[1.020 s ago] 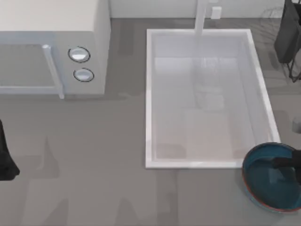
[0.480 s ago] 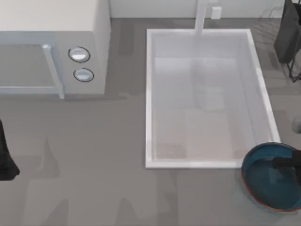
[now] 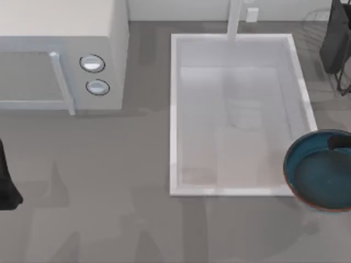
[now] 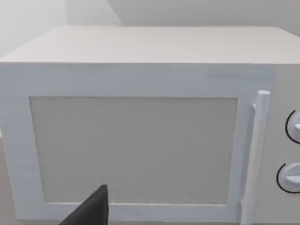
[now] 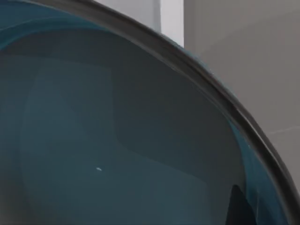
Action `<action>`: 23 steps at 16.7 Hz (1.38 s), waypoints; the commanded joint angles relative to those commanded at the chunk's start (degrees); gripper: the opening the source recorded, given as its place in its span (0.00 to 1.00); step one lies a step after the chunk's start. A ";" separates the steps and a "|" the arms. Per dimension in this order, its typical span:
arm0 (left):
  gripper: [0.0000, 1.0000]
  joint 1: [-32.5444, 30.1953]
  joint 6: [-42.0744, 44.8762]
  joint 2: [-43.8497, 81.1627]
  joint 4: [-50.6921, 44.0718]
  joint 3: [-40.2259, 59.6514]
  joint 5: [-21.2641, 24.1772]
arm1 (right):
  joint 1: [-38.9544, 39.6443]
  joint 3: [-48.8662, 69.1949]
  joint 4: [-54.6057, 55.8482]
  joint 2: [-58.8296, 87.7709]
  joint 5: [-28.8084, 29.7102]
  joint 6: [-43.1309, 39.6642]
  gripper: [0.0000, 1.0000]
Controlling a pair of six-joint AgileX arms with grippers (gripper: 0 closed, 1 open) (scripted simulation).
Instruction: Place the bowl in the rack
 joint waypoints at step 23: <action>1.00 0.00 0.00 0.00 0.00 0.00 0.00 | -15.77 16.84 -0.06 -12.28 -12.17 -4.42 0.00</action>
